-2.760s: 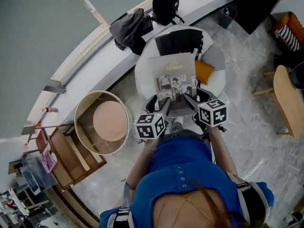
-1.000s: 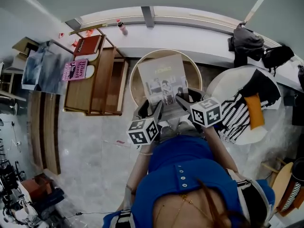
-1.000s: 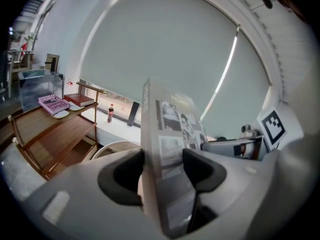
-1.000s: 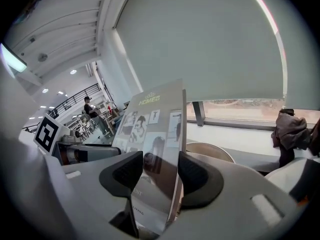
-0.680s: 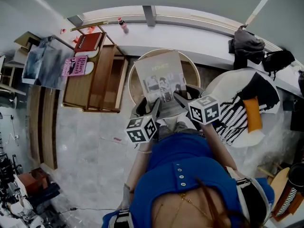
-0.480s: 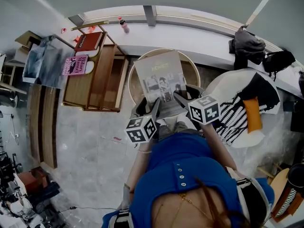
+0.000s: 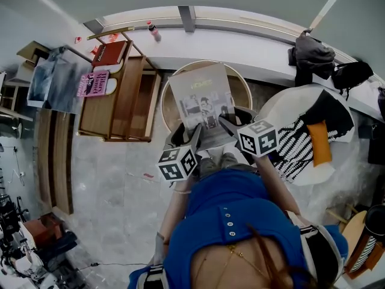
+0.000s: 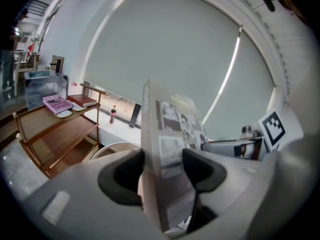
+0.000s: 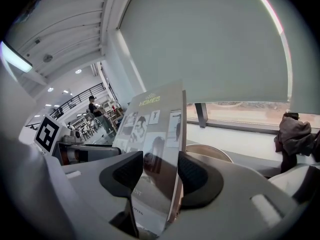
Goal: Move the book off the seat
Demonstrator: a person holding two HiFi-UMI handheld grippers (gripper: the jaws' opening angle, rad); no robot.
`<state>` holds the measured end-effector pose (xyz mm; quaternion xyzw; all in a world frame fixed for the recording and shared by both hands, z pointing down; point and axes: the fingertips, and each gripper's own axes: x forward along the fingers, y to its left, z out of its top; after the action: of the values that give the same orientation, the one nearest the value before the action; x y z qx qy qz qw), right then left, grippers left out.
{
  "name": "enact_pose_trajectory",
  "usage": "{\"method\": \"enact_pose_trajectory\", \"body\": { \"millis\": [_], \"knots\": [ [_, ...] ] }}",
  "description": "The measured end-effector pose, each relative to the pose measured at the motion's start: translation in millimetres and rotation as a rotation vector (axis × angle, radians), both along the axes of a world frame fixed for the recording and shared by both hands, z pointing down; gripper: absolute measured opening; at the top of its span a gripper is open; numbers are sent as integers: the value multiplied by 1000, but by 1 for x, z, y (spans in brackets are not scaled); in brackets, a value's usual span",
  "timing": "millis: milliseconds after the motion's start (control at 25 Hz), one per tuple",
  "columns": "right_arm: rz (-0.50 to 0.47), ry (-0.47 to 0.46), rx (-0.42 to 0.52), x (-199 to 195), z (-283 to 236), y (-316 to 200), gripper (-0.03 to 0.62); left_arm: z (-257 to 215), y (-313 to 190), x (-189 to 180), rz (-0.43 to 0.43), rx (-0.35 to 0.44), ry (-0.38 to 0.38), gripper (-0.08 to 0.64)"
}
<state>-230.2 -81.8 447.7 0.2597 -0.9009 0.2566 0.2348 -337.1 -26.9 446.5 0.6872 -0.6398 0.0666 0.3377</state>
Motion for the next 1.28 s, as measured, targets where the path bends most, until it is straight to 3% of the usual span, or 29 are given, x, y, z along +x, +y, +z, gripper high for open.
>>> {"method": "enact_pose_trajectory", "body": {
  "millis": [920, 1280],
  "knots": [
    [11, 10, -38, 3, 15, -15, 216, 14, -16, 2, 14, -39, 6, 245],
    [33, 59, -134, -7, 81, -32, 216, 80, -35, -8, 35, -151, 31, 245]
  ]
}}
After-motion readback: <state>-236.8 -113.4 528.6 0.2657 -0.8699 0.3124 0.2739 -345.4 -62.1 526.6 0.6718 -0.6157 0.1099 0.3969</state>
